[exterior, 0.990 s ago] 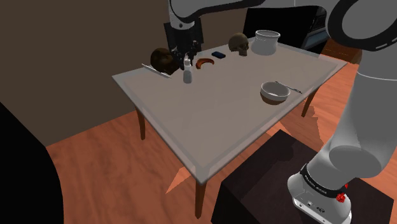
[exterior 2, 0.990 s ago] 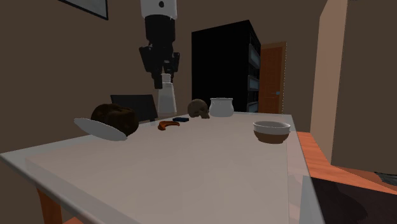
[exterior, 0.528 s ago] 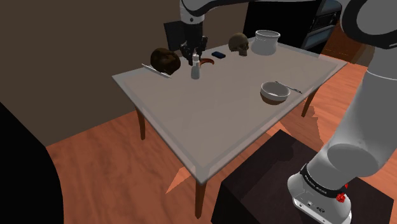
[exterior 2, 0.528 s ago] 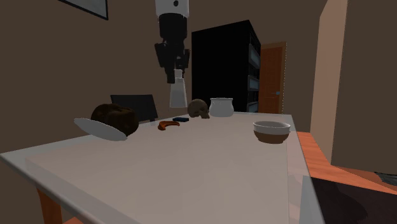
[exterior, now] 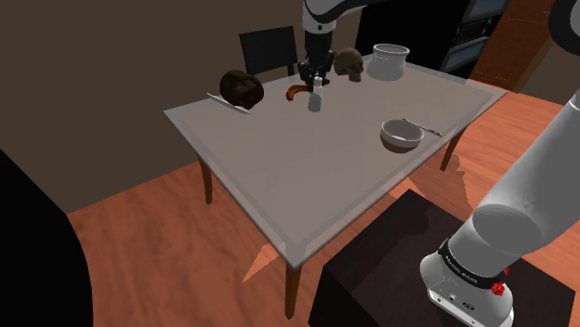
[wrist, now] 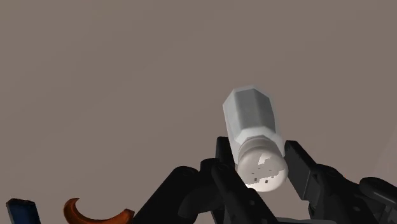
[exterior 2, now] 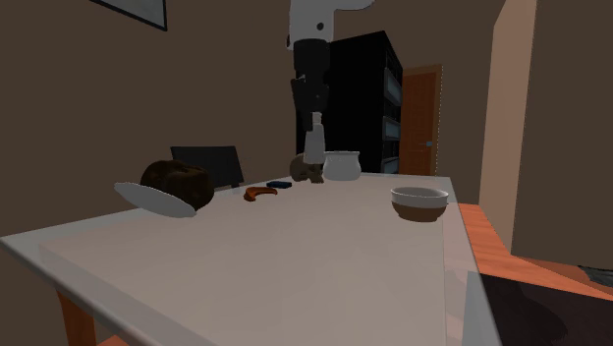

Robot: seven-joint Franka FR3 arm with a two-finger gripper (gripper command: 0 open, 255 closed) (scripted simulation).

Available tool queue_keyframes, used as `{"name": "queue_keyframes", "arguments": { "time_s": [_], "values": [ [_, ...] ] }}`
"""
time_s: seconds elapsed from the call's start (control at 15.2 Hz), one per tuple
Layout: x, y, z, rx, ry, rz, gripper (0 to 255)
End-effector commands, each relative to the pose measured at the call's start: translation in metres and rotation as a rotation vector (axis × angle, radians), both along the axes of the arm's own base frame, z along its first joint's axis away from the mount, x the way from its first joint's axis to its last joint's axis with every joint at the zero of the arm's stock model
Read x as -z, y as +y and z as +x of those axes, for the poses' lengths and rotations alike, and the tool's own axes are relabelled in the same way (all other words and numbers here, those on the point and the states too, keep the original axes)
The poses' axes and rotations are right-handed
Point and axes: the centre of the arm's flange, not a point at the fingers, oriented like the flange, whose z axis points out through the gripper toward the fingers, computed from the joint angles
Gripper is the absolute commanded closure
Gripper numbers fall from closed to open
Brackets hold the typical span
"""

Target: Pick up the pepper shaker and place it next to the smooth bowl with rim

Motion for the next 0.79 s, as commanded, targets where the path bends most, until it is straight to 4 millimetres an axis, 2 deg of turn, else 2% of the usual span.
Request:
{"name": "queue_keyframes", "arguments": {
  "time_s": [0.0,0.73],
  "values": [
    [-0.001,-0.024,-0.011,-0.002,0.000,0.000,255],
    [-0.001,-0.159,-0.063,-0.002,0.000,0.000,255]
  ]
}}
